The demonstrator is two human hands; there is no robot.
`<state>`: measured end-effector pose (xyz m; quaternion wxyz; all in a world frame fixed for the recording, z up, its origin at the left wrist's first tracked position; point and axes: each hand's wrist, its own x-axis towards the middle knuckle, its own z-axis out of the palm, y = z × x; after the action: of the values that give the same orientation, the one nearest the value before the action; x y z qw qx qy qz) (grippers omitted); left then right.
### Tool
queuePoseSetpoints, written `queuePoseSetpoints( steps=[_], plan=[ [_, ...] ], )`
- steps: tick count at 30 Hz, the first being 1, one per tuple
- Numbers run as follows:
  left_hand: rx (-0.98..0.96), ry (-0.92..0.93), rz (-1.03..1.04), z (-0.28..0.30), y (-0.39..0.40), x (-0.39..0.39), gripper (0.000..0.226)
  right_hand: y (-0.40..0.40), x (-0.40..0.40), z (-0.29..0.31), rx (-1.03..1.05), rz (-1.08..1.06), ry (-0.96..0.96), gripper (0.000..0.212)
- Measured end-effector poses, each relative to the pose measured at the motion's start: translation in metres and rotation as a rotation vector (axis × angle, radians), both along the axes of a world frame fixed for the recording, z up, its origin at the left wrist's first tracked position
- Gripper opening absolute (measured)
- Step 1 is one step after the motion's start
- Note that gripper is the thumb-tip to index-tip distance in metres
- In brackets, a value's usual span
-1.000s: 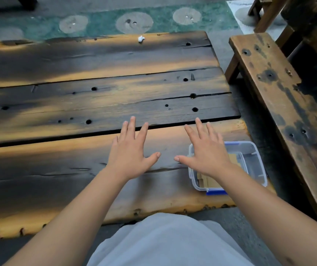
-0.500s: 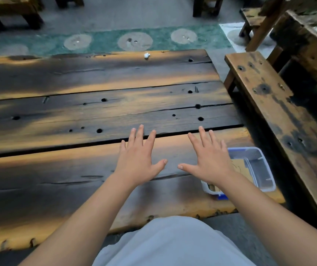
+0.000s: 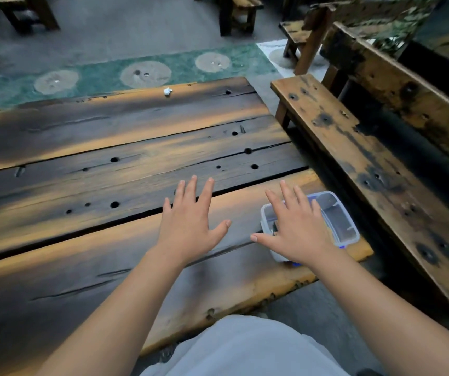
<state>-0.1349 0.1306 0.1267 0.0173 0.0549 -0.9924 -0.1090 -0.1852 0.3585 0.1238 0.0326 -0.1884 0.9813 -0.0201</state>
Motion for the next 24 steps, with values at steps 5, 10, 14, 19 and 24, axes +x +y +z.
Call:
queuePoseSetpoints(
  steps=[5,10,14,19,24],
  plan=[
    [0.006,0.011,-0.118,-0.001,0.019,-0.004,0.090,0.021,0.018,0.002,-0.005,-0.114,-0.003,0.109],
    [0.034,0.011,-0.224,0.001,0.051,-0.009,0.090,0.051,0.033,0.008,0.006,-0.218,0.010,0.110],
    [0.018,0.007,-0.326,0.008,0.088,-0.014,0.088,0.085,0.044,0.013,-0.023,-0.304,0.020,0.110],
    [0.006,0.021,-0.443,0.018,0.148,-0.019,0.087,0.141,0.057,0.017,-0.064,-0.408,0.016,0.110],
    [-0.028,0.029,-0.580,0.025,0.223,-0.027,0.088,0.211,0.075,0.020,-0.095,-0.518,0.025,0.109]
  ],
)
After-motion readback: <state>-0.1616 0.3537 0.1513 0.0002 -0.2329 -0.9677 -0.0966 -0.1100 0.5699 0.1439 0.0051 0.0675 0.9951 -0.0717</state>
